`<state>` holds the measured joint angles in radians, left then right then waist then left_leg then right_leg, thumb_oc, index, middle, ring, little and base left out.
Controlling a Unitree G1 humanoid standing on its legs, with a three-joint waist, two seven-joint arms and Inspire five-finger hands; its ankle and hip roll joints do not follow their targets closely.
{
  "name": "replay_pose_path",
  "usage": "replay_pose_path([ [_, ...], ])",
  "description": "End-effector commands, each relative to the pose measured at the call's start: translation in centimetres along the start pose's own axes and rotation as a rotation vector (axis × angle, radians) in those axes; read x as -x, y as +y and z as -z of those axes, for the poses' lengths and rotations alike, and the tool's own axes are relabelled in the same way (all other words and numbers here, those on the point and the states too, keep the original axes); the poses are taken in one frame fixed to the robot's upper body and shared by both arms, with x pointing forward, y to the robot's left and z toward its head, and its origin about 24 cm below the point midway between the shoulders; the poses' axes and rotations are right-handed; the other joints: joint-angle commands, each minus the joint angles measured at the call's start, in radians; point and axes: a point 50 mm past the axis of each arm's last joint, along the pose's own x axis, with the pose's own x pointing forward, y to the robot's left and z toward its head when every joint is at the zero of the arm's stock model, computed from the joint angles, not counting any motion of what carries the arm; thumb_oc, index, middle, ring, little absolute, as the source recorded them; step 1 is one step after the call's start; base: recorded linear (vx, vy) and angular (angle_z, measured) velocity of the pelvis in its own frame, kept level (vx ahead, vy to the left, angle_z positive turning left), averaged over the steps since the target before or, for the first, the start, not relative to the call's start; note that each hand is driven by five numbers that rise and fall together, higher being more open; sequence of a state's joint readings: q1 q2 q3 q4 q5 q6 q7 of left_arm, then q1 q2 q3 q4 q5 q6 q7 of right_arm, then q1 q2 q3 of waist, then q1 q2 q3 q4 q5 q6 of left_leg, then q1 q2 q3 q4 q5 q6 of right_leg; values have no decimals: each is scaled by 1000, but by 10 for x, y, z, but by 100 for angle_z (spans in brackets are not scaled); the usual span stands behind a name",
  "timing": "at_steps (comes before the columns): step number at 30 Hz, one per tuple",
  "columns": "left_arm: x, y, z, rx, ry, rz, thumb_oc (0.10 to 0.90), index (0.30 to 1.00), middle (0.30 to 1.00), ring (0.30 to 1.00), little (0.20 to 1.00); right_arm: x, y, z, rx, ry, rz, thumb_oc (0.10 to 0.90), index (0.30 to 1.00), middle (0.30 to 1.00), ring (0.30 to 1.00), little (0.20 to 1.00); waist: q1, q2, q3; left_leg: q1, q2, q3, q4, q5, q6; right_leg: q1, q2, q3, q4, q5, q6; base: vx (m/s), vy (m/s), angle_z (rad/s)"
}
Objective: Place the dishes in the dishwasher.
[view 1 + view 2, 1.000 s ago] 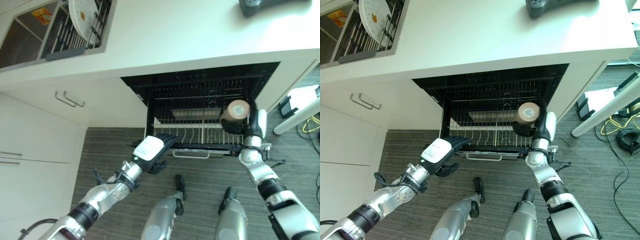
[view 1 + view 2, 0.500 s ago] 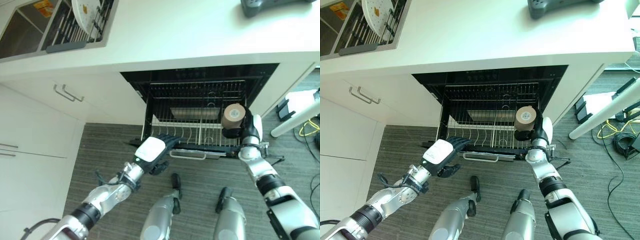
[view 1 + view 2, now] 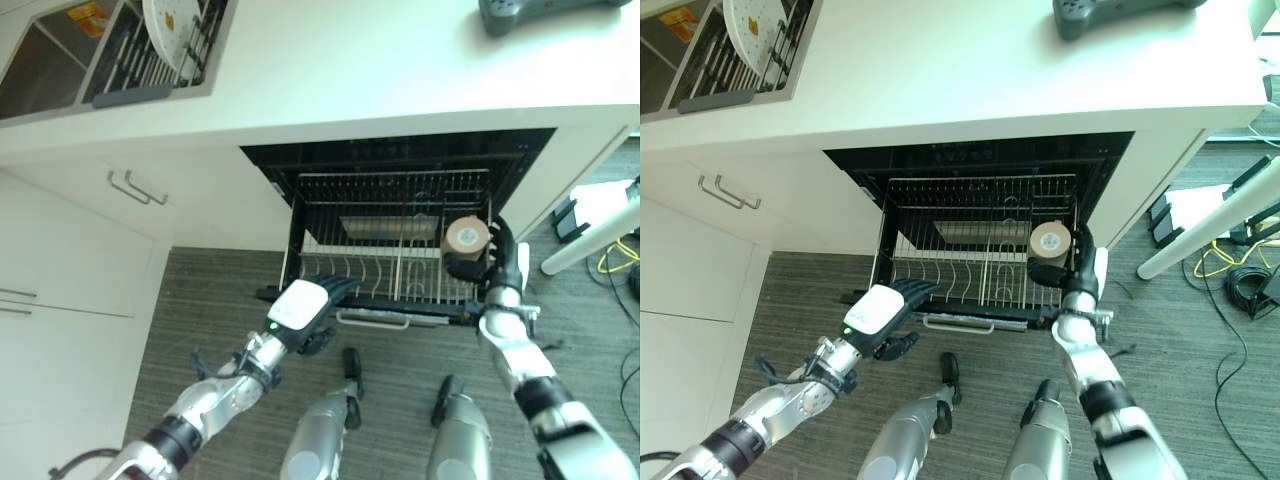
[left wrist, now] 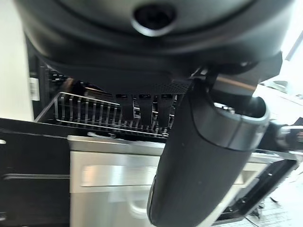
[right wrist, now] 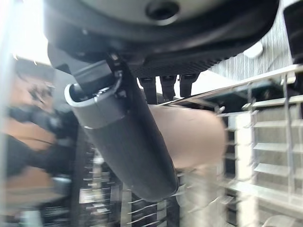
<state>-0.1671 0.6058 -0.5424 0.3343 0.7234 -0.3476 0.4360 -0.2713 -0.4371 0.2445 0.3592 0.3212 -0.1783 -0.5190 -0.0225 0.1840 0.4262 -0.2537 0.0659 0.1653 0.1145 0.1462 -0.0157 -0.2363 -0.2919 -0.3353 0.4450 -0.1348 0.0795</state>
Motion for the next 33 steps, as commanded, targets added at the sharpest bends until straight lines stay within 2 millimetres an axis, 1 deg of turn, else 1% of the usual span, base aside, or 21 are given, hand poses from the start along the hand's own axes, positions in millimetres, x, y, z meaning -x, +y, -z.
replay_pose_path([
  [1, -10, 31, -5, -8, -53, -207, 800, 900, 900, 900, 900, 15, -2, 12, -37, -12, 15, 800, 900, 900, 900, 900, -17, -20, -54, 33, 35, 67, 185, -357, -7, 56, 16, 60, -145, -39, 45, 40, -19, -8],
  [4, 2, 26, -1, 15, -17, -192, 800, 900, 900, 900, 900, 24, -5, 14, -17, -3, -7, 800, 900, 900, 900, 900, -26, -23, -91, 67, 41, 76, 185, -363, -10, 89, 16, 59, -145, -56, 43, 63, -26, -16],
  [6, 13, 19, 0, 38, 7, -161, 800, 900, 900, 900, 900, 31, -6, 24, -19, 47, -26, 800, 900, 900, 900, 900, -26, -27, -136, 107, 48, 83, 185, -372, -13, 133, 17, 52, -145, -77, 39, 127, -66, -15],
  [10, 21, 14, 2, 49, 26, -122, 800, 900, 900, 900, 900, 38, -2, 31, -37, 78, -65, 800, 900, 900, 900, 900, -20, -39, -181, 142, 57, 86, 185, -382, -17, 172, 22, 42, -145, -96, 34, 78, -81, -6],
  [13, 26, 13, 5, 44, 42, -101, 800, 900, 900, 900, 900, 44, 3, 31, -95, 79, -98, 800, 900, 900, 900, 900, -13, -56, -206, 168, 64, 83, 185, -391, -19, 203, 28, 32, -145, -110, 31, 18, -139, 0],
  [14, 27, 14, 7, 43, 53, -100, 800, 900, 900, 900, 900, 45, 8, 28, -141, 61, -123, 800, 900, 900, 900, 900, -9, -67, -216, 178, 68, 80, 185, -395, -18, 215, 31, 28, -145, -115, 30, 5, -151, -3],
  [16, 28, 16, 10, 50, 74, -119, 800, 900, 900, 900, 900, 48, 13, 19, -202, 15, -165, 800, 900, 900, 900, 900, -4, -77, -227, 188, 71, 75, 185, -399, -16, 228, 36, 23, -145, -119, 28, -1, -144, -3],
  [17, 29, 20, 13, 66, 100, -160, 800, 900, 900, 900, 900, 49, 16, 12, -252, -24, -196, 800, 900, 900, 900, 900, 0, -84, -233, 192, 73, 72, 185, -400, -14, 236, 38, 19, -145, -122, 26, -2, -110, 1],
  [18, 30, 21, 14, 75, 114, -180, 800, 900, 900, 900, 900, 49, 16, 9, -271, -41, -208, 800, 900, 900, 900, 900, 2, -87, -236, 195, 73, 69, 185, -401, -13, 240, 40, 17, -145, -124, 25, -2, -124, 1],
  [20, 33, 32, 23, 131, 191, -302, 800, 900, 900, 900, 900, 51, 17, -9, -338, -126, -263, 800, 900, 900, 900, 900, 13, -101, -249, 203, 74, 60, 185, -405, -10, 254, 45, 9, -145, -130, 23, 44, -107, 0],
  [21, 37, 37, 27, 178, 233, -379, 800, 900, 900, 900, 900, 53, 17, -17, -367, -169, -295, 800, 900, 900, 900, 900, 20, -110, -258, 215, 72, 46, 185, -422, -14, 268, 48, 17, -145, -148, 27, 78, -77, -3],
  [24, 46, 45, 37, 314, 337, -512, 800, 900, 900, 900, 900, 55, 12, -31, -407, -238, -363, 800, 900, 900, 900, 900, 31, -124, -267, 218, 71, 32, 185, -422, -12, 279, 56, 11, -145, -150, 22, 27, -34, 3],
  [26, 54, 48, 44, 489, 437, -607, 800, 900, 900, 900, 900, 56, 8, -40, -423, -275, -395, 800, 900, 900, 900, 900, 43, -138, -271, 221, 70, 21, 185, -423, -11, 291, 61, 6, -145, -153, 18, 2, -1, 5],
  [28, 63, 41, 50, 675, 552, -672, 800, 900, 900, 900, 900, 57, 4, -44, -438, -304, -411, 800, 900, 900, 900, 900, 54, -152, -272, 222, 64, 8, 185, -423, -6, 301, 66, 3, -145, -152, 15, 0, 28, 8],
  [30, 71, 32, 54, 814, 639, -714, 800, 900, 900, 900, 900, 57, 0, -47, -440, -317, -416, 800, 900, 900, 900, 900, 61, -162, -275, 221, 59, -1, 185, -425, 0, 305, 68, 1, -145, -150, 15, 3, 47, 25],
  [32, 83, 18, 57, 970, 724, -743, 800, 900, 900, 900, 900, 57, -6, -50, -433, -331, -421, 800, 900, 900, 900, 900, 68, -175, -276, 226, 49, -6, 185, -432, 8, 315, 69, 0, -145, -148, 17, -17, 116, 18],
  [33, 88, 13, 57, 1021, 746, -755, 800, 900, 900, 900, 900, 57, -12, -51, -436, -337, -415, 800, 900, 900, 900, 900, 69, -177, -274, 214, 46, -4, 185, -417, 19, 308, 71, -9, -145, -129, 11, -55, 140, 6],
])
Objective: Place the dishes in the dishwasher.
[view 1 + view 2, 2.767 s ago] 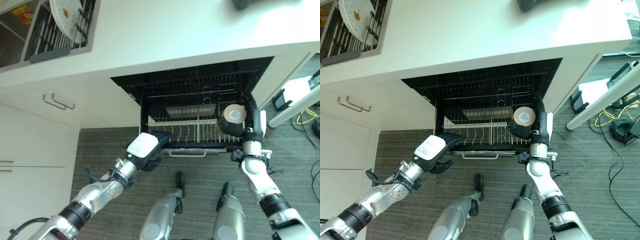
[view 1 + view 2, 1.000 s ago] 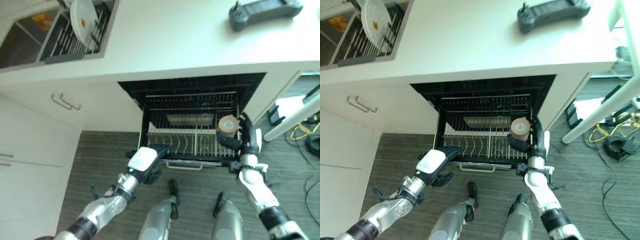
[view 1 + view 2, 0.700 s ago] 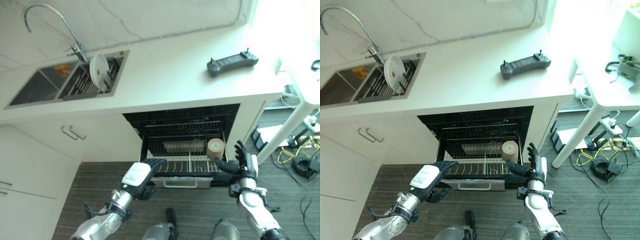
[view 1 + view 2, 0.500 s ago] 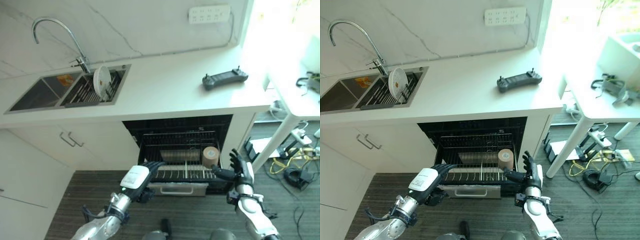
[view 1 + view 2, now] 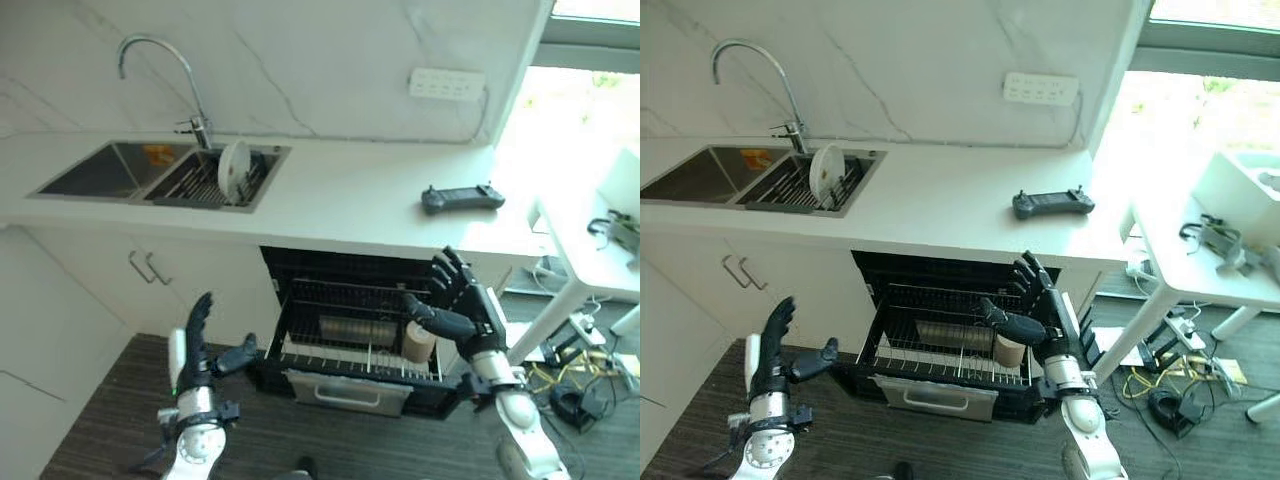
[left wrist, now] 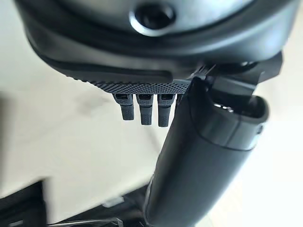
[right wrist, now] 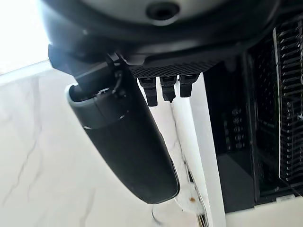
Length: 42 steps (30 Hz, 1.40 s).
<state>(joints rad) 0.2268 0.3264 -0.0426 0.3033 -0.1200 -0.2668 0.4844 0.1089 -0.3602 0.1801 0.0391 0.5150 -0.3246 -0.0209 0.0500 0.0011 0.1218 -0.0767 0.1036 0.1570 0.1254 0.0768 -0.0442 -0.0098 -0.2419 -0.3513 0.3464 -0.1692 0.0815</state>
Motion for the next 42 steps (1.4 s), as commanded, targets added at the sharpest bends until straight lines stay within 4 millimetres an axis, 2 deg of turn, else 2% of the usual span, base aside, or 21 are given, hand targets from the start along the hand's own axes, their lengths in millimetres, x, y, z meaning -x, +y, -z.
replay_pose_path([
  [1, -17, 6, -32, 205, -102, 15, 800, 900, 900, 900, 900, -16, -2, -63, -19, -324, -63, 800, 900, 900, 900, 900, -3, 4, 29, 36, 4, 1, 175, -350, 52, 83, 22, 7, -46, -93, 10, 15, 141, 8],
  [3, -14, 12, -23, 213, -71, 7, 800, 900, 900, 900, 900, -11, -12, -67, -17, -339, -29, 800, 900, 900, 900, 900, -3, -3, 25, 43, -15, -17, 175, -374, 60, 96, 23, 22, -46, -98, 23, 53, 188, 17],
  [6, -19, 23, -16, 199, -37, 4, 800, 900, 900, 900, 900, -4, -25, -75, -24, -392, 31, 800, 900, 900, 900, 900, -20, 1, 28, 31, -58, -37, 175, -375, 108, 88, 19, 31, -46, 8, 52, -22, 267, 29],
  [7, -24, 22, -15, 191, -24, 29, 800, 900, 900, 900, 900, -3, -27, -78, -13, -417, 53, 800, 900, 900, 900, 900, -30, 11, 32, 33, -77, -47, 175, -386, 129, 82, 14, 44, -46, 71, 66, 42, 288, 17],
  [9, -26, 17, -13, 179, 0, 75, 800, 900, 900, 900, 900, -2, -29, -80, -18, -434, 81, 800, 900, 900, 900, 900, -38, 30, 35, 32, -97, -67, 175, -398, 151, 72, 11, 61, -43, 132, 71, 32, 221, 22],
  [11, -27, 14, -10, 226, 44, 102, 800, 900, 900, 900, 900, -2, -30, -80, -24, -439, 97, 800, 900, 900, 900, 900, -42, 41, 43, 36, -111, -72, 175, -410, 166, 28, 6, 72, 25, 154, 73, -6, 139, 9],
  [14, -25, 13, -5, 185, 63, 123, 800, 900, 900, 900, 900, -2, -30, -79, -23, -436, 93, 800, 900, 900, 900, 900, -39, 49, 51, 39, -116, -50, 175, -420, 173, -23, 17, 60, 119, 146, 78, -22, 63, -38],
  [16, -22, 14, 4, 194, 115, 113, 800, 900, 900, 900, 900, -1, -36, -82, -25, -442, 97, 800, 900, 900, 900, 900, -49, 45, 60, 31, -126, -56, 175, -420, 177, -51, 92, 73, 139, 104, 73, -37, -51, -44],
  [18, -11, 18, 29, 168, 230, 108, 800, 900, 900, 900, 900, -4, -41, -85, -18, -446, 62, 800, 900, 900, 900, 900, -27, 35, 59, 38, -119, -25, 175, -425, 156, -10, 123, 19, 88, 39, 61, 65, -93, -18],
  [19, -1, 16, 45, 100, 305, 141, 800, 900, 900, 900, 900, -7, -42, -88, -13, -455, 38, 800, 900, 900, 900, 900, -11, 34, 59, 35, -109, -9, 175, -423, 149, 4, 122, -3, 50, 38, 60, 46, -226, -59],
  [21, 35, 6, 94, 66, 556, 214, 800, 900, 900, 900, 900, -10, -45, -98, -12, -476, 26, 800, 900, 900, 900, 900, -13, 22, 62, 24, -99, -10, 175, -409, 130, 33, 179, 15, -46, -6, 22, -20, -288, -98],
  [22, 42, 4, 101, 79, 612, 218, 800, 900, 900, 900, 900, -11, -45, -99, -11, -478, 23, 800, 900, 900, 900, 900, -12, 20, 62, 23, -98, -7, 175, -407, 126, 31, 179, 14, -46, -17, 18, 4, -213, -26],
  [24, 77, -2, 135, 90, 840, 269, 800, 900, 900, 900, 900, -15, -45, -102, -13, -475, 28, 800, 900, 900, 900, 900, -19, 4, 58, 25, -97, 2, 175, -392, 108, 25, 188, 38, -46, -80, -9, 17, -217, 23],
  [26, 98, -5, 149, 36, 957, 325, 800, 900, 900, 900, 900, -17, -44, -106, -3, -480, 32, 800, 900, 900, 900, 900, -32, -1, 55, 47, -99, 18, 175, -382, 98, 23, 196, 45, -46, -117, -32, 28, -169, 26],
  [28, 109, -7, 157, 29, 1063, 356, 800, 900, 900, 900, 900, -17, -45, -111, 21, -497, 43, 800, 900, 900, 900, 900, -42, -9, 67, 80, -113, 39, 175, -366, 93, 30, 188, 56, -46, -120, -47, 33, -76, 29],
  [31, 110, -8, 159, -52, 1099, 430, 800, 900, 900, 900, 900, -22, -46, -120, 32, -519, 59, 800, 900, 900, 900, 900, -38, -25, 95, 77, -114, 22, 175, -324, 73, 44, 179, 87, -46, -108, -59, -3, 19, 1],
  [33, 106, -12, 156, -85, 1087, 489, 800, 900, 900, 900, 900, -28, -41, -123, 35, -525, 33, 800, 900, 900, 900, 900, -34, -21, 104, 38, -95, -8, 175, -294, 65, 34, 184, 114, -46, -98, -66, -76, 176, -28],
  [36, 107, -20, 155, -139, 1106, 599, 800, 900, 900, 900, 900, -35, -35, -125, 42, -495, -16, 800, 900, 900, 900, 900, -32, -4, 92, -17, -81, -117, 175, -287, 53, 27, 189, 163, -46, -112, -68, 9, 315, -64],
  [37, 107, -22, 155, -198, 1097, 626, 800, 900, 900, 900, 900, -36, -36, -125, 33, -483, -15, 800, 900, 900, 900, 900, -36, 2, 89, -26, -75, -125, 175, -284, 48, 27, 187, 164, -46, -114, -68, 22, 365, -76],
  [40, 95, -21, 152, -358, 1026, 654, 800, 900, 900, 900, 900, -37, -38, -122, 23, -471, 12, 800, 900, 900, 900, 900, -66, 20, 76, -17, -49, -75, 175, -310, 50, 23, 158, 131, -46, -117, -53, 48, 384, -54],
  [42, 92, -25, 150, -354, 1041, 696, 800, 900, 900, 900, 900, -34, -39, -119, -7, -474, 25, 800, 900, 900, 900, 900, -71, 24, 71, 3, -70, -80, 175, -331, 73, 15, 136, 136, -46, -95, -28, 102, 447, -3],
])
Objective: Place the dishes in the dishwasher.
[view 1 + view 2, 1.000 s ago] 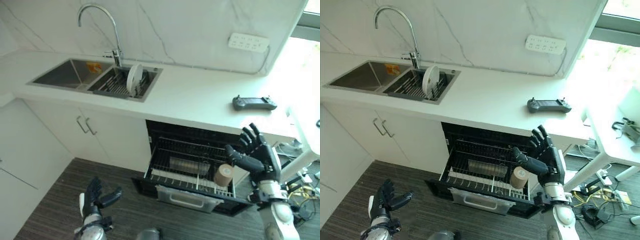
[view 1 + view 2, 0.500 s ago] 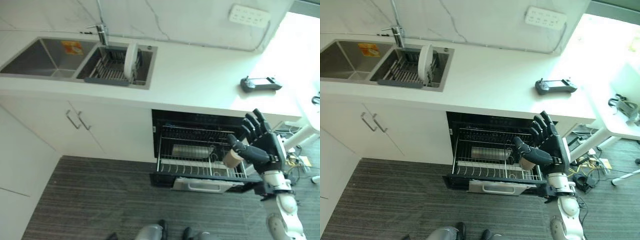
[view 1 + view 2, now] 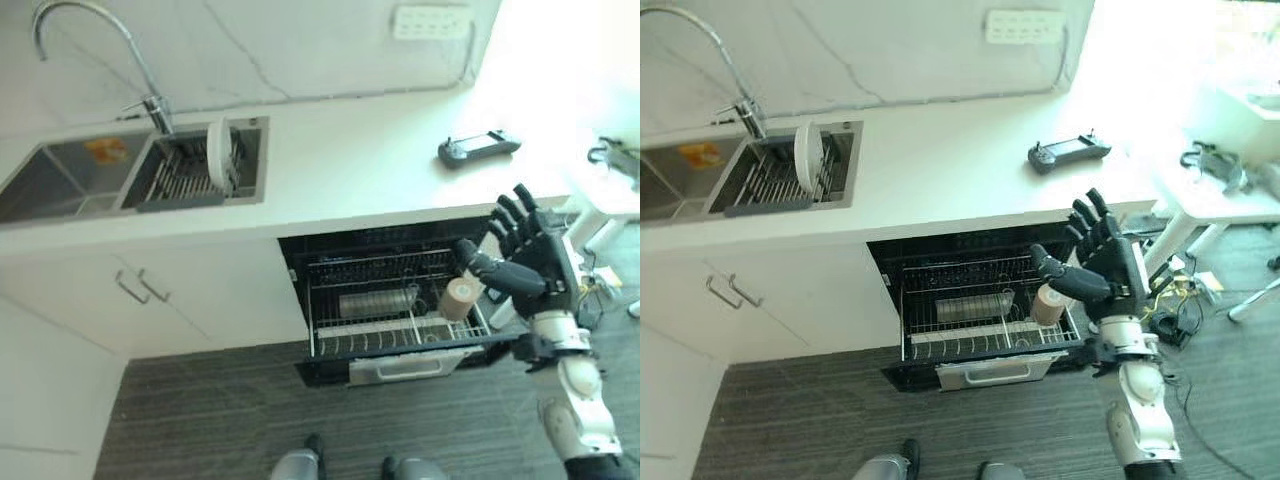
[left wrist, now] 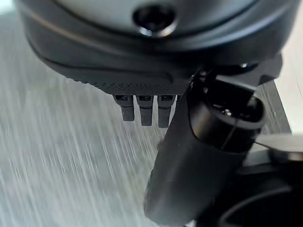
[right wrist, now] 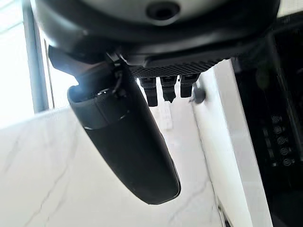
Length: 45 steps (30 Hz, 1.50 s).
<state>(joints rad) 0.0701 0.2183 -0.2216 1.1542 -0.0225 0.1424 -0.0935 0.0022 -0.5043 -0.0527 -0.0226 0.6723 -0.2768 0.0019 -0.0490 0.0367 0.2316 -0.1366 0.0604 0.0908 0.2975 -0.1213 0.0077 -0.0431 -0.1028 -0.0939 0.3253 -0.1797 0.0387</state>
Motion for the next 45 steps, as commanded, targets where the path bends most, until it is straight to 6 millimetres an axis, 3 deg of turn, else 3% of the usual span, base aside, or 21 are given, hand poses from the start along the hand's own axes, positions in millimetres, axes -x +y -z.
replay_pose_path([
  [1, 0, 2, -10, -8, -25, 27, 800, 900, 900, 900, 900, -14, 13, -40, -62, -249, -50, 800, 900, 900, 900, 900, 23, -11, -40, 70, -37, -10, 3, -147, 38, 43, -14, -117, -25, -70, 27, 84, 348, -18],
  [6, 0, -2, -5, 63, 30, 84, 800, 900, 900, 900, 900, -9, 10, -38, -75, -257, -16, 800, 900, 900, 900, 900, 18, -16, -50, 76, -67, -2, 3, -176, 88, 17, -35, -90, -25, -20, 61, 66, 253, -19],
  [10, 0, -4, 1, 121, 39, 117, 800, 900, 900, 900, 900, -10, 14, -38, -98, -274, -37, 800, 900, 900, 900, 900, 36, -11, -44, 84, -61, 37, 3, -192, 106, 32, -39, -162, -25, 29, 79, 31, 193, -32],
  [11, 0, -4, 2, 148, 37, 130, 800, 900, 900, 900, 900, -11, 16, -39, -106, -278, -47, 800, 900, 900, 900, 900, 35, -6, -44, 82, -58, 39, 3, -197, 111, 40, -19, -169, -25, 39, 77, 5, 128, -55],
  [15, 1, -6, 2, 186, 18, 155, 800, 900, 900, 900, 900, -10, 13, -42, -105, -288, -50, 800, 900, 900, 900, 900, 21, -19, -45, 72, -88, 17, 3, -202, 116, 12, 69, -142, 38, 4, 44, 2, 32, -30],
  [19, 1, -10, 2, 261, -25, 175, 800, 900, 900, 900, 900, -12, 13, -43, -110, -284, -85, 800, 900, 900, 900, 900, 27, -28, -44, 73, -103, 31, 3, -198, 105, 37, 112, -151, -25, -13, 21, 29, -43, 1],
  [23, 1, -14, 6, 370, -33, 179, 800, 900, 900, 900, 900, -11, 18, -36, -129, -249, -122, 800, 900, 900, 900, 900, 29, -31, -35, 93, -100, 63, 3, -182, 83, 30, 111, -159, -25, -85, -10, 101, -160, -6],
  [26, 1, -13, -10, 265, -119, 137, 800, 900, 900, 900, 900, -10, 16, -37, -83, -254, -151, 800, 900, 900, 900, 900, 28, -68, -9, 131, -130, 98, 3, -130, 63, 35, 77, -120, -25, -94, -32, 73, -90, -6],
  [28, 2, -11, -21, 266, -151, 141, 800, 900, 900, 900, 900, -11, 16, -37, -78, -264, -144, 800, 900, 900, 900, 900, 31, -74, 7, 123, -100, 98, 15, -133, 43, 56, 73, -115, -25, -102, -32, 75, -16, 12],
  [30, 3, -8, -35, 215, -179, 165, 800, 900, 900, 900, 900, -13, 14, -41, -68, -280, -135, 800, 900, 900, 900, 900, 22, -78, 9, 89, -14, 128, 3, -73, -1, 66, 63, -130, -25, -114, -34, 25, 89, 12],
  [33, 3, -11, -46, 127, -191, 162, 800, 900, 900, 900, 900, -16, 14, -45, -49, -279, -147, 800, 900, 900, 900, 900, 13, -70, -2, 33, 69, 92, 3, -21, -45, 69, 49, -135, -25, -134, -40, 18, 188, 33],
  [37, 2, -15, -48, 37, -202, 179, 800, 900, 900, 900, 900, -18, 10, -48, -38, -277, -141, 800, 900, 900, 900, 900, 3, -47, -20, 11, 104, 71, 3, -45, -64, 71, 19, -154, -25, -144, -33, -1, 310, 19],
  [38, 2, -15, -49, 17, -214, 171, 800, 900, 900, 900, 900, -19, 10, -49, -36, -280, -136, 800, 900, 900, 900, 900, 2, -36, -22, 1, 103, 67, 3, -40, -57, 60, 15, -164, -25, -129, -33, -5, 414, -1],
  [40, 3, -14, -53, -61, -254, 141, 800, 900, 900, 900, 900, -16, 10, -44, -69, -260, -106, 800, 900, 900, 900, 900, 5, -18, -29, 34, 51, 28, 3, -87, -37, 63, -6, -155, -25, -114, -11, 66, 557, -16],
  [44, 5, -11, -56, -56, -287, 89, 800, 900, 900, 900, 900, -12, 16, -33, -84, -239, -106, 800, 900, 900, 900, 900, 20, -6, -33, 58, 1, 12, 3, -128, 9, 71, -24, -154, -25, -87, 15, 92, 321, -18],
  [45, 5, -6, -54, -31, -273, 64, 800, 900, 900, 900, 900, -10, 20, -29, -103, -240, -107, 800, 900, 900, 900, 900, 22, 1, -31, 65, -14, 3, 3, -144, 39, 82, -17, -163, -25, -22, 33, 109, 283, -21],
])
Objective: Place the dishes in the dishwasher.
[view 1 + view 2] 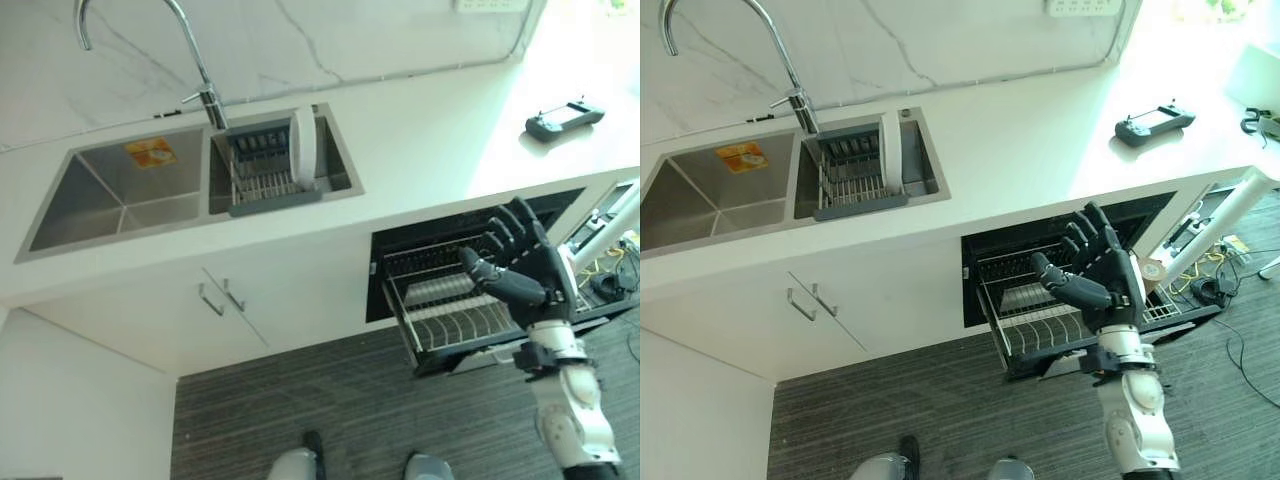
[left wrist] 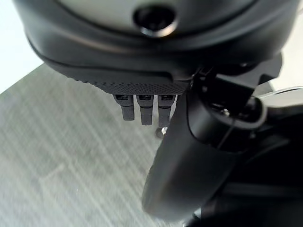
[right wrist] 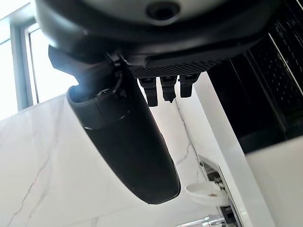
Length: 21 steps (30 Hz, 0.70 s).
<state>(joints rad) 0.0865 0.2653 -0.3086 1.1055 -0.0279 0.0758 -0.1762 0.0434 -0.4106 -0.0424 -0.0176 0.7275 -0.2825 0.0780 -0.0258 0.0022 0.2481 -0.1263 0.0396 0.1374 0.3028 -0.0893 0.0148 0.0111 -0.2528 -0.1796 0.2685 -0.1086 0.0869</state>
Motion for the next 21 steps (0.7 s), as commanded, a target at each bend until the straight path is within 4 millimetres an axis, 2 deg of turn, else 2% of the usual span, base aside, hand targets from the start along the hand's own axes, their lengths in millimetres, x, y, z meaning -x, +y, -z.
replay_pose_path([
  [1, -1, -2, -46, 69, -189, -38, 800, 900, 900, 900, 900, -21, 20, -45, 28, -272, -115, 800, 900, 900, 900, 900, -2, 37, -41, 59, 0, -42, -3, -184, 50, -2, 126, -80, 100, -67, -1, 67, 224, -19],
  [3, 0, 6, -42, 102, -177, -77, 800, 900, 900, 900, 900, -21, 29, -43, 16, -283, -147, 800, 900, 900, 900, 900, 2, 32, -22, 57, 4, -25, -3, -195, 67, -68, 138, -86, 168, -51, 8, -11, 37, -15],
  [5, 1, 9, -43, 130, -188, -87, 800, 900, 900, 900, 900, -21, 31, -46, 27, -303, -163, 800, 900, 900, 900, 900, 0, 22, -12, 53, 7, -12, -3, -191, 52, -64, 181, -90, 32, -66, -11, 17, -119, -31],
  [6, 1, 10, -44, 154, -197, -101, 800, 900, 900, 900, 900, -21, 29, -48, 32, -306, -169, 800, 900, 900, 900, 900, 4, 9, -8, 51, 2, 5, -3, -187, 44, -82, 168, -87, 32, -98, -21, 48, -155, -37],
  [9, 1, 10, -37, 189, -189, -129, 800, 900, 900, 900, 900, -24, 25, -51, 34, -306, -165, 800, 900, 900, 900, 900, 7, -7, -15, 46, -10, 3, -3, -177, 38, -95, 178, -41, 32, -118, -32, 115, -164, -28],
  [10, 1, 9, -33, 212, -181, -126, 800, 900, 900, 900, 900, -24, 26, -52, 41, -310, -172, 800, 900, 900, 900, 900, 11, -11, -17, 50, -8, 12, -3, -175, 33, -90, 177, -50, 32, -123, -35, 159, -175, -3],
  [13, 0, 6, -26, 255, -170, -116, 800, 900, 900, 900, 900, -26, 29, -52, 55, -306, -190, 800, 900, 900, 900, 900, 22, -19, -23, 64, -10, 21, -3, -167, 21, -78, 177, -55, 32, -135, -48, 195, -232, -4],
  [14, 0, 3, -20, 281, -156, -116, 800, 900, 900, 900, 900, -28, 31, -54, 61, -309, -206, 800, 900, 900, 900, 900, 29, -25, -17, 74, -16, 17, -3, -154, 17, -71, 182, -48, 32, -140, -63, 175, -273, -24],
  [19, 1, 1, -10, 347, -139, -99, 800, 900, 900, 900, 900, -28, 34, -54, 77, -306, -213, 800, 900, 900, 900, 900, 36, -34, 1, 105, -33, 3, -3, -123, 17, -50, 187, -30, 32, -147, -88, 152, -235, -1],
  [21, 1, -1, -7, 381, -145, -100, 800, 900, 900, 900, 900, -25, 33, -51, 76, -295, -214, 800, 900, 900, 900, 900, 33, -32, 10, 71, -27, -2, 104, -104, 13, -35, 194, -18, 32, -153, -102, 145, -251, 7],
])
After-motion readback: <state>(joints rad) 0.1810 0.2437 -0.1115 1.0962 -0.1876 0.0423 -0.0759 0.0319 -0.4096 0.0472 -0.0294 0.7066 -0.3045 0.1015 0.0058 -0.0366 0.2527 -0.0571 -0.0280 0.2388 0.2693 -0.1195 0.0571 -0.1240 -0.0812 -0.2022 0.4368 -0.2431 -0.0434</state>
